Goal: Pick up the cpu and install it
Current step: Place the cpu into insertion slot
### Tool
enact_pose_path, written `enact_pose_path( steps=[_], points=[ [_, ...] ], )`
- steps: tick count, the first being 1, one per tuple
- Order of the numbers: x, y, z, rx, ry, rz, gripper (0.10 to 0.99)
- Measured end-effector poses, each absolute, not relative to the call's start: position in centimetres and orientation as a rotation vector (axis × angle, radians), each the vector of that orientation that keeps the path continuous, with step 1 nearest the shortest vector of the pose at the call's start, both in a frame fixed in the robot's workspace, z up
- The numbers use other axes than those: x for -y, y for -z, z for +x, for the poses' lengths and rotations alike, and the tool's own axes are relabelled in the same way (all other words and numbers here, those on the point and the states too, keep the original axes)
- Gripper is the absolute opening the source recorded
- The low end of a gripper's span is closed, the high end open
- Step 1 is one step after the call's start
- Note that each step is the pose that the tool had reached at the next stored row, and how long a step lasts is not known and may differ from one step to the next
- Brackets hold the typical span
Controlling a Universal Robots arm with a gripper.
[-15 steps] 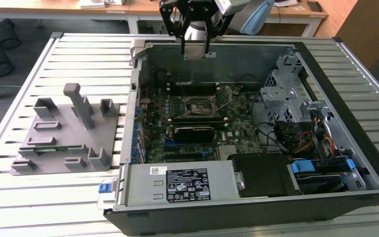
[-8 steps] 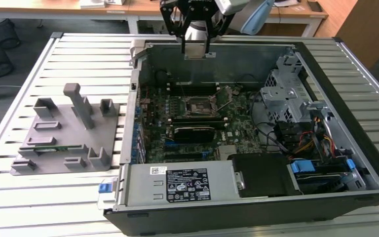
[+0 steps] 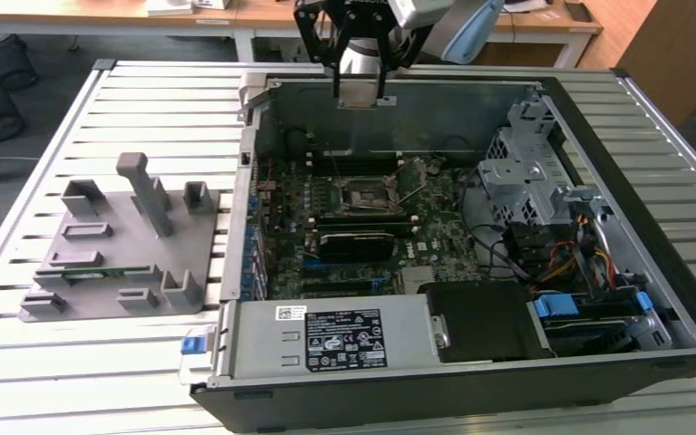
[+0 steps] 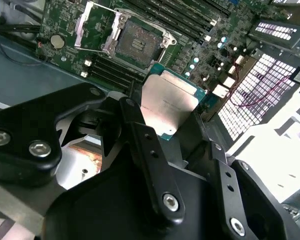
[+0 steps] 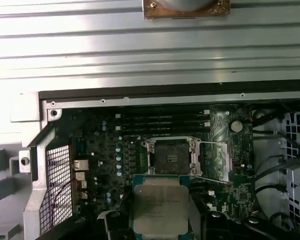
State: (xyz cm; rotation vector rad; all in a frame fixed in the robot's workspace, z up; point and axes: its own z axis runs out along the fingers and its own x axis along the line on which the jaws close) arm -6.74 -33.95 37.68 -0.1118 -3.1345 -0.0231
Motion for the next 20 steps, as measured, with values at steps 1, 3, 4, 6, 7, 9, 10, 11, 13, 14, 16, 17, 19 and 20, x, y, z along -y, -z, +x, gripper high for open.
enact_pose_path(
  steps=[1, 3, 4, 6, 7, 9, 10, 11, 13, 14, 16, 17, 19, 20],
  points=[
    [33.94, -37.67, -6.74, 3.134, 0.023, -0.132, 0.533],
    [33.93, -37.65, -6.74, 3.132, 0.022, -0.174, 0.533],
    [33.92, -37.64, -6.74, 3.131, 0.022, -0.193, 0.533],
    [33.91, -37.60, -6.74, 3.128, 0.022, -0.236, 0.533],
    [33.91, -37.58, -6.74, 3.127, 0.022, -0.255, 0.533],
    [33.84, -37.56, -6.74, 3.125, 0.022, -0.284, 0.533],
    [33.81, -37.55, -6.74, 3.123, 0.022, -0.297, 0.533],
    [33.77, -37.54, -6.73, 3.122, 0.022, -0.311, 0.533],
    [33.68, -37.52, -6.73, 3.119, 0.022, -0.338, 0.533],
    [33.64, -37.51, -6.73, 3.118, 0.022, -0.353, 0.533],
    [33.55, -37.48, -6.73, 3.115, 0.022, -0.381, 0.533],
    [33.53, -37.46, -6.73, 3.113, 0.022, -0.397, 0.533],
    [33.47, -37.44, -6.73, 3.109, 0.022, -0.430, 0.533],
    [33.44, -37.42, -6.73, 3.107, 0.022, -0.446, 0.533]
  ],
)
